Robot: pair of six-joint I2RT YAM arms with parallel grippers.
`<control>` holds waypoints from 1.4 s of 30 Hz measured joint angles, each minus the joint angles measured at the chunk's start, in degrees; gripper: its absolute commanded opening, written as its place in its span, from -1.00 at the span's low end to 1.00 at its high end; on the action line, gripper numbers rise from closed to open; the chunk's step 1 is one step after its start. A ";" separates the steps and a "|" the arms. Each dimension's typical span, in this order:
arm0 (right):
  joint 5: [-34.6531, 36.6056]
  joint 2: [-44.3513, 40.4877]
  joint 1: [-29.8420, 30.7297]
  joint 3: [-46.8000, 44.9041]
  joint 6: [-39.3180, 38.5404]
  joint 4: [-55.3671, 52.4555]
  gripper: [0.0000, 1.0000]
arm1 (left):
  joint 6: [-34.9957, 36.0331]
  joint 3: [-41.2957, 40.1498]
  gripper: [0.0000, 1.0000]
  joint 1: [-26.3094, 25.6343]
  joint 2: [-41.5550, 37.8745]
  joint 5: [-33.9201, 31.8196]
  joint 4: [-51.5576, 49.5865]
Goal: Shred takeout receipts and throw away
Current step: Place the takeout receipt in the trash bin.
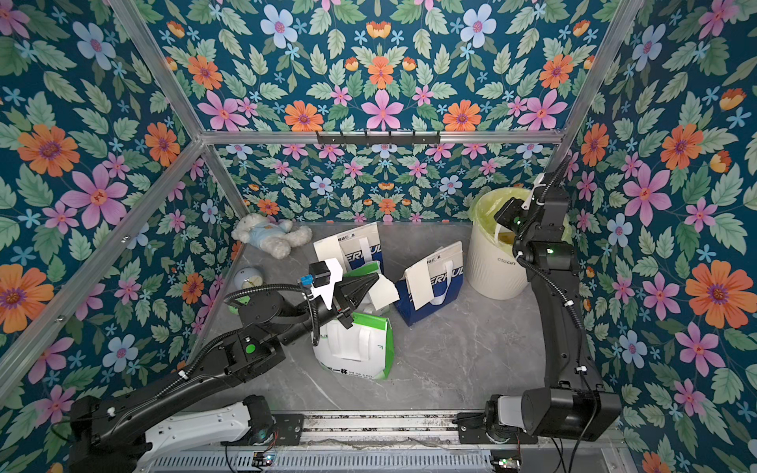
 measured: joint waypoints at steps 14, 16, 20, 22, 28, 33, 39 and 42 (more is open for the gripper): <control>8.83 4.96 0.09 9.77 -11.93 11.37 -1.00 | -0.37 0.15 -1.00 0.26 3.21 0.00 -0.68; 10.08 5.88 0.22 10.27 -12.98 8.92 -1.00 | -0.39 0.15 -1.00 0.31 3.69 0.02 -0.68; 12.55 8.31 1.44 12.26 -15.08 2.97 -1.00 | -0.50 0.15 -1.00 0.48 4.59 0.20 -0.68; 13.66 10.03 2.54 14.19 -16.59 0.26 -1.00 | -0.68 0.15 -1.00 0.63 4.94 0.28 -0.68; 15.87 13.20 5.27 15.41 -20.83 -3.80 -1.00 | -1.44 0.00 -1.00 1.07 5.99 0.90 -0.66; 18.10 12.66 6.80 11.65 -23.10 -3.32 -1.00 | -1.73 -0.48 -1.00 1.55 6.67 1.46 -0.63; 17.57 14.82 8.92 12.66 -23.26 -2.49 -1.00 | -2.91 -0.68 -1.00 2.40 7.89 2.78 -0.02; 17.07 16.41 8.98 12.68 -22.16 -2.49 -1.00 | -2.95 -0.74 -1.00 2.60 8.07 2.97 0.00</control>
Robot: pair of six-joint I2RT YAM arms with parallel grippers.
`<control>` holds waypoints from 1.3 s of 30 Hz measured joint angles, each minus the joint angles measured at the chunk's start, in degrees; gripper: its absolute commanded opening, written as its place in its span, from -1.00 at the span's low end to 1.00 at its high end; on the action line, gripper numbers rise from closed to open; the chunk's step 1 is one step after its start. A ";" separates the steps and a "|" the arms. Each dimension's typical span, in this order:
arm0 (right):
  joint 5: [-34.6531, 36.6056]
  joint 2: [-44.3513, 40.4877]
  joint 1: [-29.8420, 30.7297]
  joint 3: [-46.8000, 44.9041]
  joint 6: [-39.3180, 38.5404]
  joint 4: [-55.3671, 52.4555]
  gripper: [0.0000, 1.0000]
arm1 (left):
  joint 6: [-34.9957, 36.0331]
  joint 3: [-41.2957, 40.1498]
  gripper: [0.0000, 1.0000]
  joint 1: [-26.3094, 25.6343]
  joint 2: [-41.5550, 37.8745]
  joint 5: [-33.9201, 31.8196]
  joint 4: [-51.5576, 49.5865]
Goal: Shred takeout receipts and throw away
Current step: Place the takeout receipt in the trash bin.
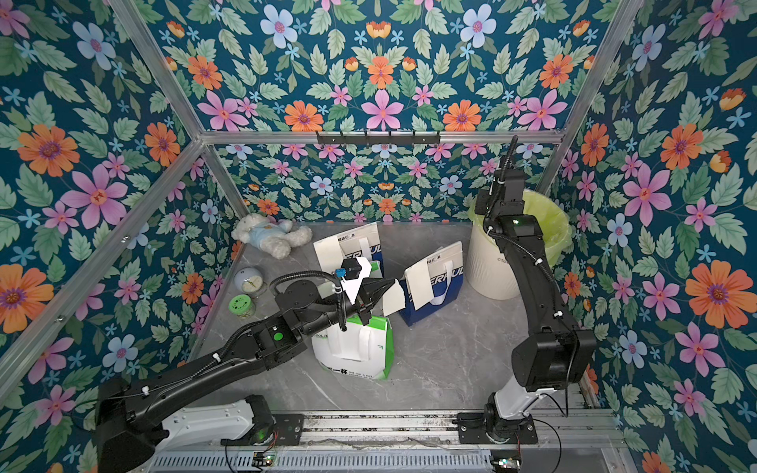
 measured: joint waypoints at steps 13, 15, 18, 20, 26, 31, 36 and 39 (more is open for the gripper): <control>7.37 3.08 0.00 -5.55 0.13 5.46 -0.10 | -0.37 -0.94 -1.00 1.49 0.33 1.55 0.44; 7.63 2.73 0.02 -5.64 0.37 4.46 0.05 | -0.39 -0.92 -1.00 1.64 0.81 1.73 0.74; 6.64 2.34 0.02 -4.20 3.50 1.40 0.25 | -0.48 -0.76 -1.00 1.90 1.18 2.71 1.27; 4.50 2.34 -0.07 -2.01 5.86 -2.36 0.35 | -0.61 -0.72 -1.00 1.95 1.11 2.86 1.33; -5.64 0.92 -1.92 2.47 14.95 -12.04 0.53 | -1.44 -1.20 -1.00 1.99 -0.17 3.15 1.53; -13.86 -2.69 -3.63 0.74 21.03 -15.26 0.67 | -1.73 -1.60 -1.00 2.01 -1.20 3.15 1.31; -19.63 -6.23 -3.69 -1.60 22.97 -17.09 0.57 | -2.12 -1.57 -1.00 2.01 -1.62 3.10 1.18; -24.15 -11.69 -3.67 -6.01 23.76 -15.69 0.45 | -2.97 -1.20 -1.00 2.01 -1.38 3.10 0.87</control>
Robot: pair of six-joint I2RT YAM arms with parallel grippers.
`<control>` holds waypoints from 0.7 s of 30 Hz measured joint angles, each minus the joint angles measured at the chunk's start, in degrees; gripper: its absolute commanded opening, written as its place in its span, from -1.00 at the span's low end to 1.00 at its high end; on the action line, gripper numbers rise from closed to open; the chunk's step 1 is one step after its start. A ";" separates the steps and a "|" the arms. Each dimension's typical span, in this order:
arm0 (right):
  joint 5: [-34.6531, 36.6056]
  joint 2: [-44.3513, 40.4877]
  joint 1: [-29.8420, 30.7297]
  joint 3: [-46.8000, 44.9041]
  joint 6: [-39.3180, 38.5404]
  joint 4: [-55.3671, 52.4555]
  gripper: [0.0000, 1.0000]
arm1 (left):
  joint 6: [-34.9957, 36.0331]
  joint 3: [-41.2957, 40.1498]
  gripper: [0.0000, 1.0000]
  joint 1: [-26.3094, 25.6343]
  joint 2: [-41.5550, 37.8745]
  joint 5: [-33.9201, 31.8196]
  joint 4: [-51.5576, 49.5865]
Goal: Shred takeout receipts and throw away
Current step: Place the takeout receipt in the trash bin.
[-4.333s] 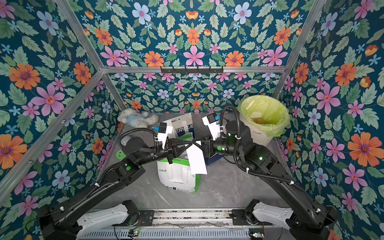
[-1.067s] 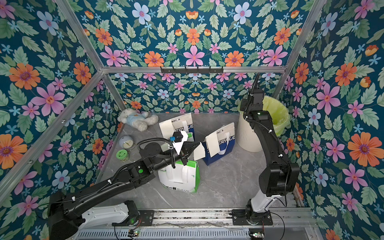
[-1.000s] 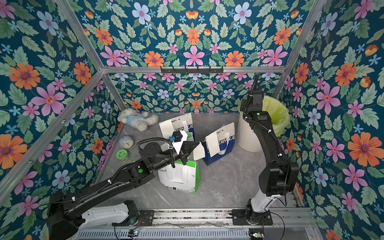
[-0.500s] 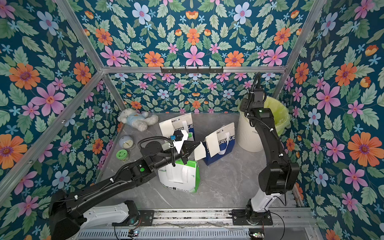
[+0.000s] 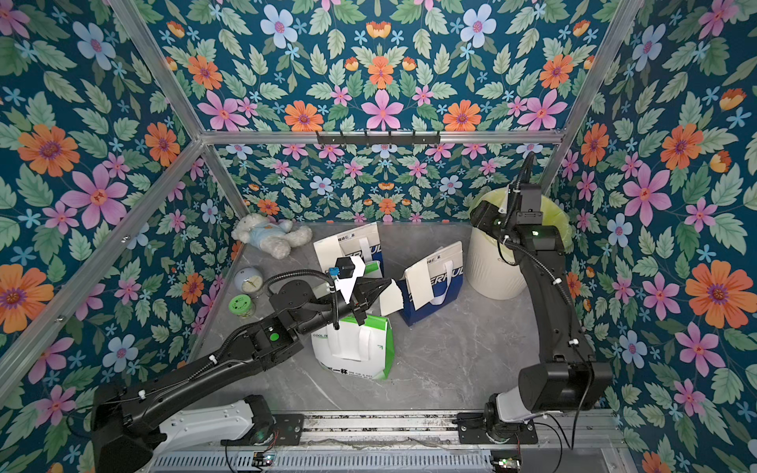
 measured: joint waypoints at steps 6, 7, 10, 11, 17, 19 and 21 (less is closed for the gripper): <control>-13.09 -12.83 0.11 -12.90 3.39 9.01 0.40 | -1.88 0.85 -1.00 0.00 0.87 0.85 1.75; -16.63 -14.84 0.11 -15.32 4.33 11.72 0.44 | -2.34 0.72 -1.00 0.00 0.87 1.16 2.67; -26.88 -18.69 0.11 -20.70 7.34 20.31 0.48 | -4.68 -0.20 -1.00 -0.02 0.66 1.49 6.62; -30.51 -19.63 0.13 -22.58 8.79 24.06 0.49 | -5.18 -0.61 -1.00 -0.02 0.48 1.55 7.96; -44.57 -23.21 2.27 -32.17 17.97 42.73 0.50 | -9.81 -4.90 -1.00 0.00 -2.34 1.95 17.94; -46.97 -24.06 4.70 -33.92 19.80 46.62 0.50 | -11.34 -6.69 -1.00 0.00 -3.26 1.95 21.53; -48.85 -24.63 7.76 -34.93 20.46 49.81 0.51 | -13.07 -8.24 -1.00 0.00 -3.89 1.84 25.03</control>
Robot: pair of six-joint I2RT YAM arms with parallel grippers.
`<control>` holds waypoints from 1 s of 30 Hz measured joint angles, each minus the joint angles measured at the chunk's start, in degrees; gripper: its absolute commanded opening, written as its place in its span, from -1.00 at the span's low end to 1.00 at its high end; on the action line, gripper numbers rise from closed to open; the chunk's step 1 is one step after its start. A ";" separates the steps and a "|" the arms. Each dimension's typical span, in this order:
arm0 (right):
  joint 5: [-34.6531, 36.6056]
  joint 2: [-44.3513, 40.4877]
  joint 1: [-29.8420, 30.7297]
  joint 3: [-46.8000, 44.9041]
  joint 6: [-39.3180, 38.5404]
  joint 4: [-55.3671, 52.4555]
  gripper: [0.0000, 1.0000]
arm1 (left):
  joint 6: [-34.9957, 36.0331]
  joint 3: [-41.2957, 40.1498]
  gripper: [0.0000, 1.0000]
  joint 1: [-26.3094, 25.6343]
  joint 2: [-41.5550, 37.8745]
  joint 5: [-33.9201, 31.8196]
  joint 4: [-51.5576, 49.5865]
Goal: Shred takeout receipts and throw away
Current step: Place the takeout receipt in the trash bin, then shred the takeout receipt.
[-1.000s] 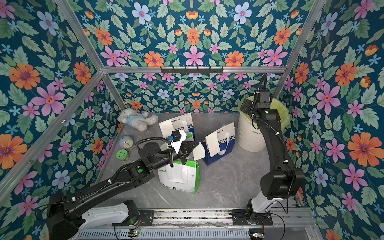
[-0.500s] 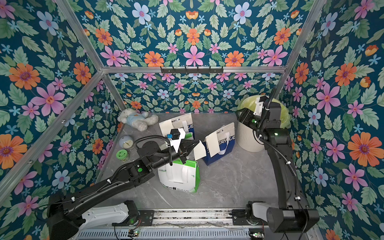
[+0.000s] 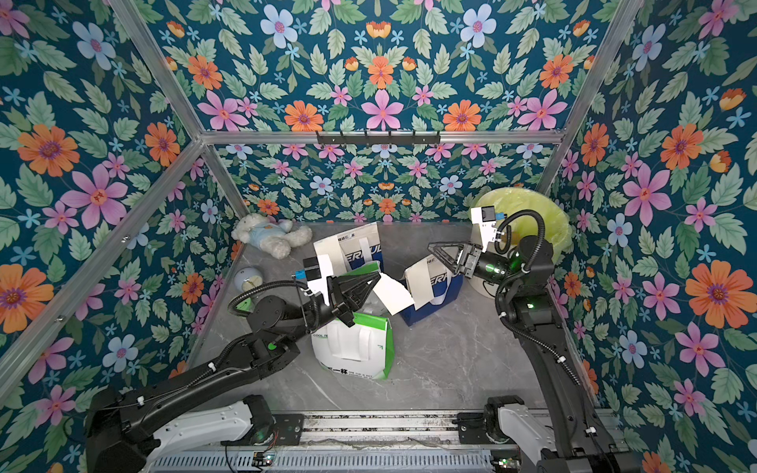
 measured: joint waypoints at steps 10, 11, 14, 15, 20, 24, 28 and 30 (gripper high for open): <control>-0.66 0.68 11.63 -1.79 -1.25 3.39 0.36 | -5.33 -1.57 -1.00 0.00 -0.31 -0.37 9.01; -0.48 0.50 12.55 -1.88 -1.75 3.19 0.31 | -5.62 -1.90 -1.00 0.00 -0.48 -0.52 9.73; 0.20 0.37 14.27 -2.36 -2.89 2.86 0.16 | -6.67 -2.58 -1.00 0.00 -0.87 -1.03 11.54; 0.35 0.37 14.69 -2.60 -3.37 2.69 0.10 | -6.86 -2.60 -1.00 0.00 -0.94 -1.25 11.89; 1.07 0.31 16.06 -3.67 -3.85 2.69 -0.07 | -7.76 -2.56 -1.00 -0.02 -1.38 -2.16 12.28; 1.57 0.13 17.16 -4.42 -4.00 2.75 -0.16 | -7.87 -2.75 -1.00 -0.02 -1.77 -3.08 12.55; 2.16 0.00 17.79 -4.92 -4.13 3.21 -0.49 | -7.87 -3.02 -1.00 -0.02 -1.86 -3.54 12.59; 2.19 -0.11 17.99 -5.44 -4.17 3.96 -0.78 | -7.87 -2.99 -1.00 -0.02 -1.75 -3.56 12.61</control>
